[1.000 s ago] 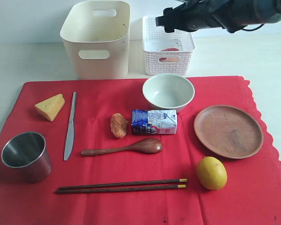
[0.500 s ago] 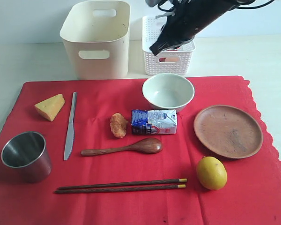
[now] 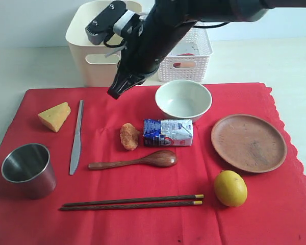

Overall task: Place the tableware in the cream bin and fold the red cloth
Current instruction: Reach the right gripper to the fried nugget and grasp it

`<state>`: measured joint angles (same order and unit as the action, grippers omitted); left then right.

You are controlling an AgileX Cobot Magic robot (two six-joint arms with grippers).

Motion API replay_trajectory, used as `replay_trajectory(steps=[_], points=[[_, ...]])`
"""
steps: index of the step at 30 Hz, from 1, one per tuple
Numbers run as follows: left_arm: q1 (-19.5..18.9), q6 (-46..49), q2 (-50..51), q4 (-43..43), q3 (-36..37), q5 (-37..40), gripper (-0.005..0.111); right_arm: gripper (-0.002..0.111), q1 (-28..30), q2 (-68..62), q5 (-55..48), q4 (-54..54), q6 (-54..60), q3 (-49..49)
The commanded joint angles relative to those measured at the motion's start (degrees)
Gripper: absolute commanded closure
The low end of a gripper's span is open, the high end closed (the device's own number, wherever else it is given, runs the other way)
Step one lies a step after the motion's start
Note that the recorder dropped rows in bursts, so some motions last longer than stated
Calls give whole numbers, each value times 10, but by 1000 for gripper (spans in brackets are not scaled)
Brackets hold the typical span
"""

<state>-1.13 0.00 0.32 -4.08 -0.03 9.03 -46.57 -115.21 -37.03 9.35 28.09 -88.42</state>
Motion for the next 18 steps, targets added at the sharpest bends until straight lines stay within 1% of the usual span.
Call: replay_trajectory(steps=[1,3,4,6,9,14,18], points=[[-1,0,-3,-1,0,-2,107,76,-31,-23,7,-114,-141,1],[-1,0,-3,-1,0,-2,107,65,-45,-35,3,-125,-156,1],[-1,0,-3,-1,0,-2,107,62,-52,-41,0,-128,-156,1],[-1,0,-3,-1,0,-2,107,59,-65,-52,-4,-134,-156,1],[-1,0,-3,-1,0,-2,107,59,-78,-69,-14,-142,-156,1],[-1,0,-3,-1,0,-2,107,57,-81,-92,-19,-148,-156,1],[-1,0,-3,-1,0,-2,107,42,-81,-97,-21,-196,-200,1]])
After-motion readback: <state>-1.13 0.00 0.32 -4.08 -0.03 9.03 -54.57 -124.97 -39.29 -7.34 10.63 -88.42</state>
